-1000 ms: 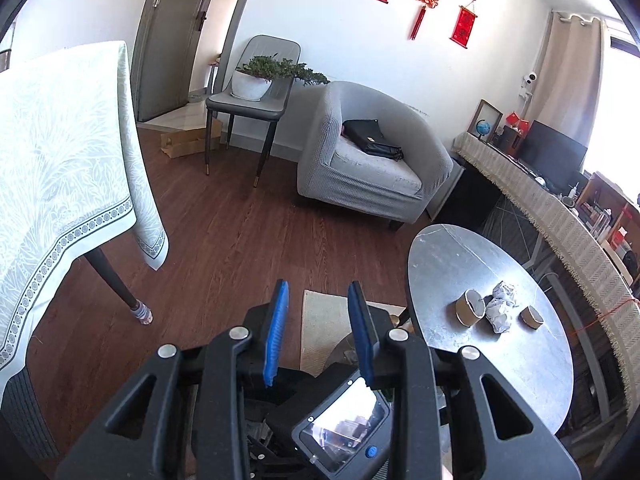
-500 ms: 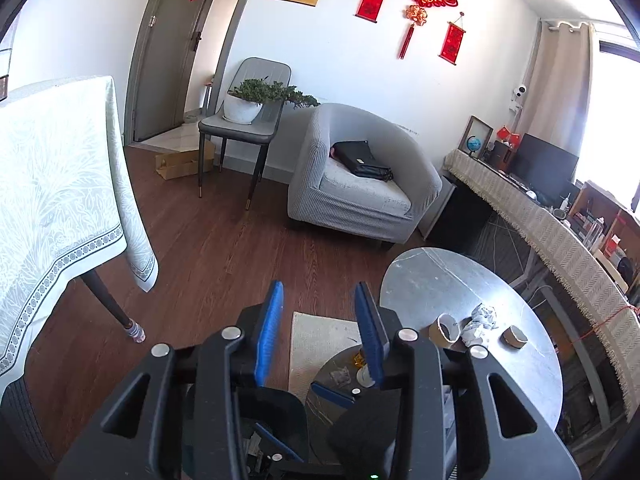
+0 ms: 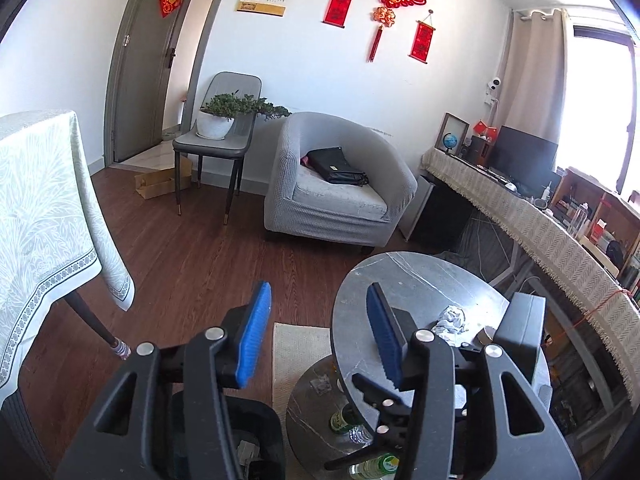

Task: Collect trash
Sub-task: 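Move both grippers back over the table toward the brown tape cores, then grasp a brown tape core with the left gripper while the right grasps another core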

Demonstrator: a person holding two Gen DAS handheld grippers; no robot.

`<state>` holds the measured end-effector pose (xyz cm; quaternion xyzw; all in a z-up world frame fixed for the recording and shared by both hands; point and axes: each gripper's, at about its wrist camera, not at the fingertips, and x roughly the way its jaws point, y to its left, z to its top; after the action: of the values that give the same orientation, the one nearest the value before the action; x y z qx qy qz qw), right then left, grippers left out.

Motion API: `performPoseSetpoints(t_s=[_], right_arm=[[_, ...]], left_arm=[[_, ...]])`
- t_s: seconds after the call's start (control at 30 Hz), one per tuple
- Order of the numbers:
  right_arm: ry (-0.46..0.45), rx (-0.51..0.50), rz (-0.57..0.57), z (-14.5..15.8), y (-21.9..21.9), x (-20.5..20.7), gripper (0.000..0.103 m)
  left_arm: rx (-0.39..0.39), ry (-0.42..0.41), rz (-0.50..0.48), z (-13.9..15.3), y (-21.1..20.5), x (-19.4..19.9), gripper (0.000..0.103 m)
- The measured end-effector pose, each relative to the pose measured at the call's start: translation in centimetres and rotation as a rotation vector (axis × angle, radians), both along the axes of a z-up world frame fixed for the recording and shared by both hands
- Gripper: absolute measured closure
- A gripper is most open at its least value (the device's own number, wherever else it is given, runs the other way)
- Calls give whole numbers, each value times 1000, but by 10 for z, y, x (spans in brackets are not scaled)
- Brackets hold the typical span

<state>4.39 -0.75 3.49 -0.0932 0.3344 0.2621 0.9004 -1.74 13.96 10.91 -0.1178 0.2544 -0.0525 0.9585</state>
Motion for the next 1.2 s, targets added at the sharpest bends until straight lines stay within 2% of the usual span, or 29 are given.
performPoseSetpoints(t_s=[0.2, 0.33, 0.73, 0.97, 1.2], right_arm=[[-7, 26, -109, 3, -59, 7, 38], [-1, 45, -163, 3, -89, 10, 38], [18, 85, -264, -6, -159, 8, 38], [38, 127, -321, -10, -198, 6, 31], [89, 176, -364, -21, -233, 8, 26]], left_arm=[[85, 52, -34, -17, -37, 17, 41], [125, 86, -77, -35, -63, 29, 39], [186, 199, -162, -89, -113, 63, 39], [219, 233, -207, -111, -142, 80, 39], [253, 255, -210, -124, -155, 92, 40]])
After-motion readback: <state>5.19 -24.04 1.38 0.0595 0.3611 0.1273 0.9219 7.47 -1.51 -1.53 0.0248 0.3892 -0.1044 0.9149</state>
